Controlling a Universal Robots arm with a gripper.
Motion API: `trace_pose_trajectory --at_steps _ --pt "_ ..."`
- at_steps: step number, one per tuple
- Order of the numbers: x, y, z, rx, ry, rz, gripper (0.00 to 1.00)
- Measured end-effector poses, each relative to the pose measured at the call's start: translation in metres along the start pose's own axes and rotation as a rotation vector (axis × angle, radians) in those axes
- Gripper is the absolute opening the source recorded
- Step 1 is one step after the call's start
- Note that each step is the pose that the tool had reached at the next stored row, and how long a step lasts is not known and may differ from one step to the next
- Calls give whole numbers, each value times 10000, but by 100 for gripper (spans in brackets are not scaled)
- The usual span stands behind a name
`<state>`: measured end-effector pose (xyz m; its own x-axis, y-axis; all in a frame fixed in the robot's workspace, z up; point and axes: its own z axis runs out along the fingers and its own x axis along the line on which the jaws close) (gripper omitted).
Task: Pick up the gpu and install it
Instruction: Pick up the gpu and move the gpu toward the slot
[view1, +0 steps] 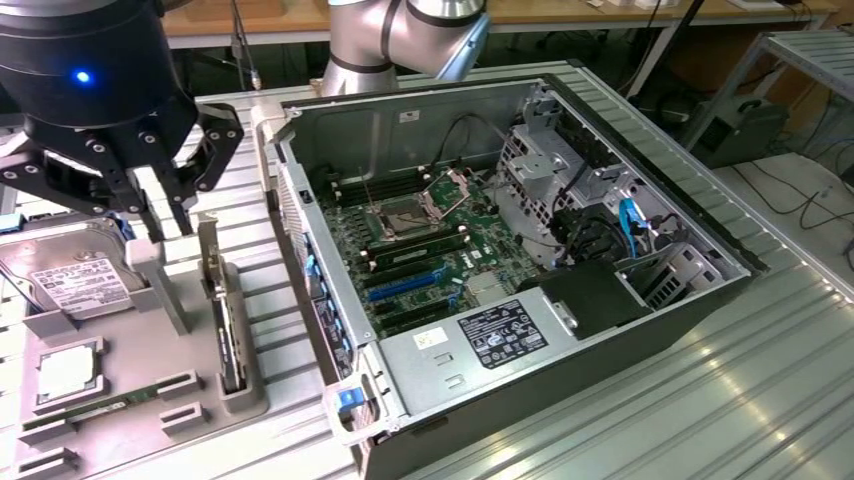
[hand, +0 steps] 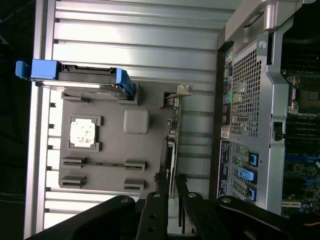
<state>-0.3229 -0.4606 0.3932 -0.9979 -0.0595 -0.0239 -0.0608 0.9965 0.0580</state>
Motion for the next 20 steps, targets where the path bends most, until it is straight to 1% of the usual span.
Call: trace_pose_trajectory --at_steps 1,2,3,4,6,7,8,9,10,15,20 --pt "0 0 0 0 0 0 30" --pt "0 0 0 0 0 0 30" --pt "0 0 0 0 0 0 36" --pt "0 0 0 0 1 0 36" --pt "0 0 0 0 1 0 48" --pt "0 0 0 0 0 0 48" --pt "0 0 0 0 0 0 54" --pt "0 0 0 0 0 0 54" --pt "0 0 0 0 0 0 60" --pt "-1 0 2 0 -1 18 60" --pt "-2 -1 27 5 -11 214 60"
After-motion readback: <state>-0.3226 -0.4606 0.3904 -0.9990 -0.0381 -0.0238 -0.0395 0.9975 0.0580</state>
